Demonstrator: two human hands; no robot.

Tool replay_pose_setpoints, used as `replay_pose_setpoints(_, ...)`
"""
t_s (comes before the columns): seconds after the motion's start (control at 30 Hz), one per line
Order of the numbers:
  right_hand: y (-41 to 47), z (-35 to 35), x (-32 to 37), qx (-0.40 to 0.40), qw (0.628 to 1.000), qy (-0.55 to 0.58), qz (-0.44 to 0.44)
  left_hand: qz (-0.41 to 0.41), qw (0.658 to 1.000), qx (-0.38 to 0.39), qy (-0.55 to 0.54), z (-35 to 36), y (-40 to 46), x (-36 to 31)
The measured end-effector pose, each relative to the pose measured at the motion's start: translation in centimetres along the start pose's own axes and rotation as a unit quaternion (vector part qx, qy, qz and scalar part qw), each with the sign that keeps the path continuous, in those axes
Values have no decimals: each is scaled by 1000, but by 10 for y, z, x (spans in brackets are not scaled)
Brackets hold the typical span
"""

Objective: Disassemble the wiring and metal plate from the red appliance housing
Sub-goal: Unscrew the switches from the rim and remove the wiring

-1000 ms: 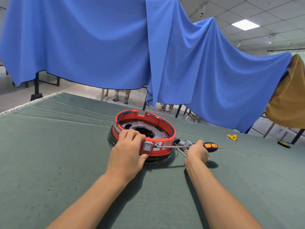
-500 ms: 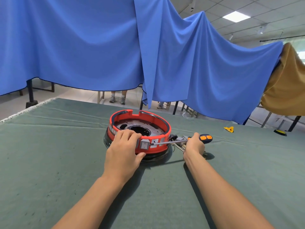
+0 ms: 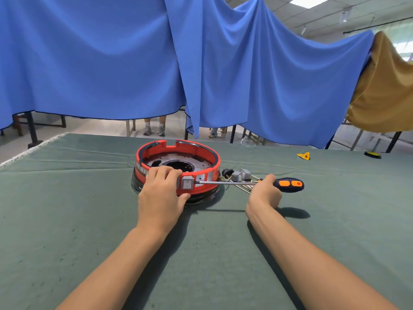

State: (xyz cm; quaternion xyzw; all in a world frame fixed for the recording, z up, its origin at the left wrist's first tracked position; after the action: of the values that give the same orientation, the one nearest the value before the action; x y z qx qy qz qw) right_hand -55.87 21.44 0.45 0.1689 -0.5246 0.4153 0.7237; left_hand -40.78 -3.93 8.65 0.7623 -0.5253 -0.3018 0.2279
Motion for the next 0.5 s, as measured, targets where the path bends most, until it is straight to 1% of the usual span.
replay_pose_setpoints(0.2, 1, 30, -11, 23, 998, -23, 45, 8, 999, 10, -31, 2, -1, 2)
replay_pose_setpoints(0.5, -4, 56, -17, 31, 998, -51, 37, 21, 998, 8, -57, 1, 0, 2)
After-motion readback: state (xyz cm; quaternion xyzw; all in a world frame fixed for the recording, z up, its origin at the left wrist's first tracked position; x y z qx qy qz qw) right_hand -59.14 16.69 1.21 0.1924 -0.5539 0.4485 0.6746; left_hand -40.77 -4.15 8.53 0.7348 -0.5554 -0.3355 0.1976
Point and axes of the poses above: each hand's wrist, its own y-axis towards the middle knuckle, its own z-axis out of the palm, x = y × z, the point moved 10 cm from there along y, towards the middle knuckle, and after that the axes turned 15 degrees about y, right-handed, at the moved point
